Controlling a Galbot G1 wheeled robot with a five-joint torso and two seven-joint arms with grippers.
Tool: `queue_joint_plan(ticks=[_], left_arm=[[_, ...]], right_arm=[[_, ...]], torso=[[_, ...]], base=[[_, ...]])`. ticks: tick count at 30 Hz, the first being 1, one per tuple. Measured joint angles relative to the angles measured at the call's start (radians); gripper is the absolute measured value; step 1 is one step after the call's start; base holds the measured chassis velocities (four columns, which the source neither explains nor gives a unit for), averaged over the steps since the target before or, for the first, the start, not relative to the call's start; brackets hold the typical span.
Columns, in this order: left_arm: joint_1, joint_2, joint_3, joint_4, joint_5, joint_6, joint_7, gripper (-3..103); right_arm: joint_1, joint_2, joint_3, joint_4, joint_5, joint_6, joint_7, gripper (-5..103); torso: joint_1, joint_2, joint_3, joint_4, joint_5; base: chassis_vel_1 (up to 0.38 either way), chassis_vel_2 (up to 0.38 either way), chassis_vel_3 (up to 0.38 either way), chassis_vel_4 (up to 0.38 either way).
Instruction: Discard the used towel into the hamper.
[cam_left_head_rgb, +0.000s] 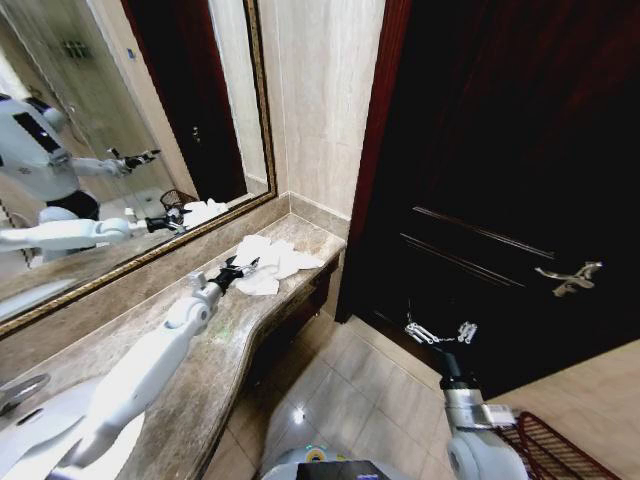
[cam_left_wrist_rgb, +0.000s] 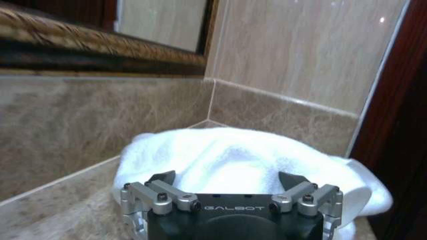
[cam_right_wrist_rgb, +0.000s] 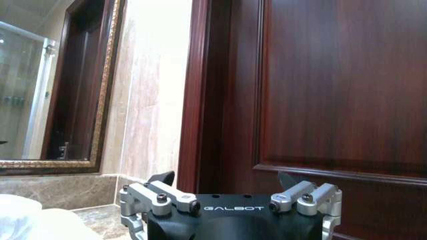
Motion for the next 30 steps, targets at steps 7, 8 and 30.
queue_joint_plan(ticks=[7, 8, 30], left_arm=[[-0.100, -0.048, 0.093, 0.086, 0.020, 0.036, 0.003, 100], [-0.117, -0.061, 0.112, 0.097, 0.030, 0.058, 0.001, 100], [-0.099, -0.104, 0.122, 0.050, 0.129, 0.097, -0.152, 57]], right_arm=[[-0.002, 0.017, 0.010, -0.004, 0.003, 0.014, 0.004, 100], [-0.002, 0.020, 0.011, -0.004, 0.003, 0.014, 0.007, 100], [-0.004, 0.052, 0.014, -0.007, 0.005, 0.048, 0.005, 100]], torso=[[0.000, 0.000, 0.000, 0.0000, 0.0001], [0.000, 0.000, 0.000, 0.0000, 0.0001], [0.000, 0.000, 0.000, 0.0000, -0.0004]], base=[[0.000, 0.000, 0.000, 0.000], [0.000, 0.000, 0.000, 0.000], [0.000, 0.000, 0.000, 0.000]])
